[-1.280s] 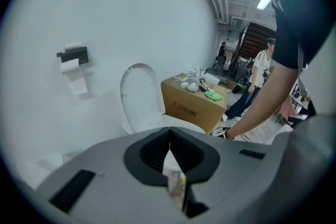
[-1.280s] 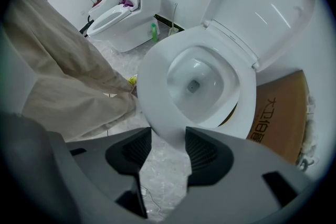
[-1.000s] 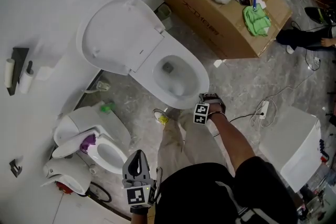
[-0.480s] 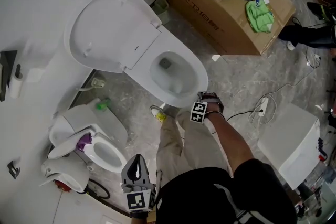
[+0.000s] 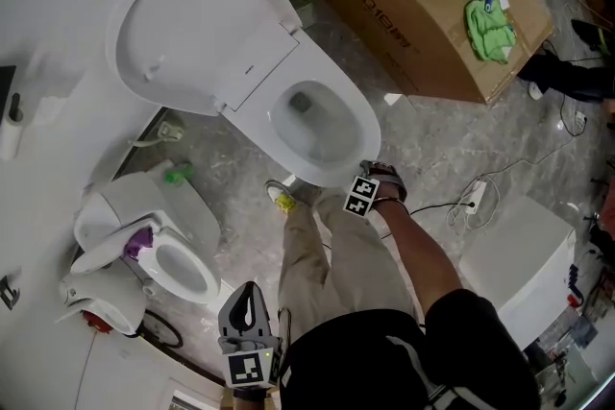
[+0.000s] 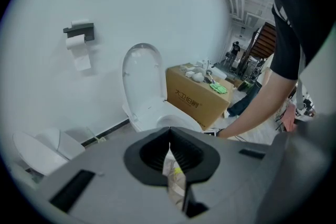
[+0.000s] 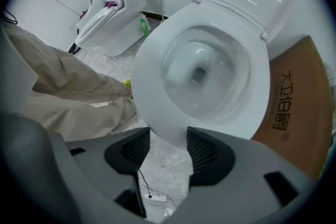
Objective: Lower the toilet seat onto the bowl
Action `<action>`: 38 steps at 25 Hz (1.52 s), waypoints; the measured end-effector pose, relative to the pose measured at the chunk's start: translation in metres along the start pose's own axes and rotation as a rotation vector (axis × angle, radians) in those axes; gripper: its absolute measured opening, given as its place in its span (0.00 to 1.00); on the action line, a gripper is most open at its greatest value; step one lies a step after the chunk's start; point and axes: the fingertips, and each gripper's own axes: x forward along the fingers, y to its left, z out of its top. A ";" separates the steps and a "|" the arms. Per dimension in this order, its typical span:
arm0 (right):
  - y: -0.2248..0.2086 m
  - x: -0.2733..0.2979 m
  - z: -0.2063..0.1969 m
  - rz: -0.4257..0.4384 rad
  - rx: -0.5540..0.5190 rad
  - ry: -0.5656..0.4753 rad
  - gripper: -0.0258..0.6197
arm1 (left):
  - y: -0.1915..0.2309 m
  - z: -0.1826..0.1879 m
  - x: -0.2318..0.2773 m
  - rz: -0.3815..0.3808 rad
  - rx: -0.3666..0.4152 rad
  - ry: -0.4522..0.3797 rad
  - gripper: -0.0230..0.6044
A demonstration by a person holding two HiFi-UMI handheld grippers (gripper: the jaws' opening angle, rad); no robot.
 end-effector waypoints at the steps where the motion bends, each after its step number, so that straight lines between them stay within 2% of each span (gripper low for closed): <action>1: -0.001 0.002 -0.001 0.002 0.008 0.006 0.38 | 0.000 -0.003 0.001 0.002 -0.007 0.004 0.06; 6: 0.000 0.013 0.005 0.027 0.081 -0.009 0.38 | -0.001 -0.016 0.001 -0.006 -0.071 0.025 0.06; 8: -0.001 0.015 0.009 0.062 0.195 -0.050 0.42 | -0.005 -0.022 0.001 -0.009 -0.086 0.027 0.06; 12: -0.014 0.019 0.010 0.108 0.515 -0.114 0.40 | -0.009 -0.033 0.000 0.005 -0.131 0.035 0.06; 15: -0.020 0.029 0.009 0.102 0.619 -0.094 0.35 | -0.007 -0.041 -0.001 0.019 -0.152 0.045 0.06; 18: -0.020 0.036 0.011 0.118 0.653 -0.093 0.39 | -0.002 -0.049 -0.001 0.036 -0.171 0.051 0.06; 21: -0.023 0.042 0.009 0.094 0.672 -0.089 0.35 | -0.002 -0.056 0.000 0.037 -0.185 0.062 0.06; 24: -0.029 0.046 0.006 0.055 0.676 -0.081 0.26 | -0.006 -0.059 0.002 0.032 -0.200 0.071 0.06; 31: -0.029 0.046 0.005 0.035 0.687 -0.127 0.24 | -0.017 -0.061 0.008 0.014 -0.211 0.076 0.06; 38: -0.029 0.048 0.004 0.043 0.687 -0.124 0.23 | -0.019 -0.059 0.010 0.018 -0.203 0.074 0.06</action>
